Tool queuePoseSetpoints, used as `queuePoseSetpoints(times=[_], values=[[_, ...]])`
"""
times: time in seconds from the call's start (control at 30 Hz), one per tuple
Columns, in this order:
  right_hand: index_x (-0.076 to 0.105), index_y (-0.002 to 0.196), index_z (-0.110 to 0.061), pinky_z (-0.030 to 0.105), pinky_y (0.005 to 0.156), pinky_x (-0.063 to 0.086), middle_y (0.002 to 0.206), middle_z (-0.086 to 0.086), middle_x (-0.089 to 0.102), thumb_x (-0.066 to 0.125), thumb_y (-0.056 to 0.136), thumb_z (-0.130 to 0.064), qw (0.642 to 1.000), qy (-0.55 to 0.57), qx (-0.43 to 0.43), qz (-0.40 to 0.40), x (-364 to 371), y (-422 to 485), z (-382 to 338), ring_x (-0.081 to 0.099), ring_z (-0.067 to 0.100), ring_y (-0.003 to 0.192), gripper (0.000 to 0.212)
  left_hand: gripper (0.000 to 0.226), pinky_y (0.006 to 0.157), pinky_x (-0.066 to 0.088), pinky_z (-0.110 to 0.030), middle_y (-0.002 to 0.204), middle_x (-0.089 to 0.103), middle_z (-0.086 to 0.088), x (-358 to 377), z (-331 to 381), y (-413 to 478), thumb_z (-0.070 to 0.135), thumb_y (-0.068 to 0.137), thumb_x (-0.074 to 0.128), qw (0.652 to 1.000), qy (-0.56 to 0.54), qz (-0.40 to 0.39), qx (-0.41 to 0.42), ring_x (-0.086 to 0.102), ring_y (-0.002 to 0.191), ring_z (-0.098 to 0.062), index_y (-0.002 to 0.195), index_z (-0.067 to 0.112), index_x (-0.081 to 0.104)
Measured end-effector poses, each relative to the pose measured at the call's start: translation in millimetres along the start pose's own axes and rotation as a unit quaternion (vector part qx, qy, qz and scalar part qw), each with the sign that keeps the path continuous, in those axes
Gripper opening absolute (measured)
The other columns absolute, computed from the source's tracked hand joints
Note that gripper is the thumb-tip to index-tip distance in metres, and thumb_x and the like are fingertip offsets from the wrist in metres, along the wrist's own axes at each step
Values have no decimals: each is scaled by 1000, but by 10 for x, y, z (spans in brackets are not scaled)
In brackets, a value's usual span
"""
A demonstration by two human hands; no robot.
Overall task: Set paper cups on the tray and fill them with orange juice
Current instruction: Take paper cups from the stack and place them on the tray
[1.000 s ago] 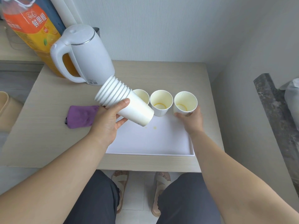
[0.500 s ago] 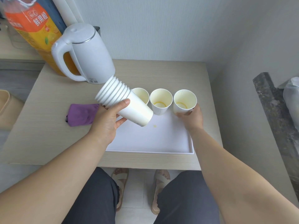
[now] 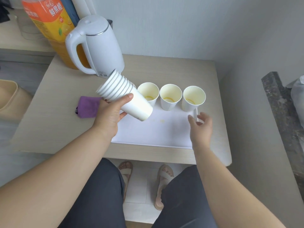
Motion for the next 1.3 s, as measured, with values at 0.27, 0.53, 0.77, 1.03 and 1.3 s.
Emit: queuePoseSetpoints(times=[0.27,0.53,0.77,1.03,1.3], values=[[54,124,-20,14,84,46,123,-4,54,57,93,-14,924,-94,-147,-340,1578,-1131,-416,55,8,107,31,63,90,54,-50,107,72,1,-1135,379,149,25,48,86,989,88,106,59,68,102,-15,108,18,66],[24,150,-19,35,117,11,160,9,5,57,93,-23,732,-398,-360,-419,3288,-1196,-804,4,30,147,66,78,92,54,-46,112,69,3,-2013,362,206,31,46,85,981,96,160,45,66,103,-10,118,15,60],[6,150,-42,45,119,-1,161,-8,-9,37,99,-44,567,-556,-438,-421,3829,-1214,-508,-6,28,148,60,52,90,54,-34,109,70,7,-2100,217,350,13,64,79,993,53,101,38,66,105,-8,111,24,61],[40,141,-43,29,104,26,152,-8,32,38,97,-12,661,-463,-450,-382,3838,-1139,-556,36,27,120,53,39,85,54,-28,91,71,20,-2146,260,247,-2,79,72,991,45,113,59,66,94,2,98,31,61],[58,132,-19,14,95,40,127,1,59,49,91,0,882,-117,-254,-379,2842,-1312,-656,56,12,112,46,42,73,53,-19,96,68,22,-2101,394,2,3,80,72,989,39,107,89,65,93,7,103,34,56]])
Point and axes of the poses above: each hand's wrist, its own y-axis towards the middle knuckle, its own x-axis out of the palm, z = x × y, the point moved 8 cm from there along y, towards the middle knuckle
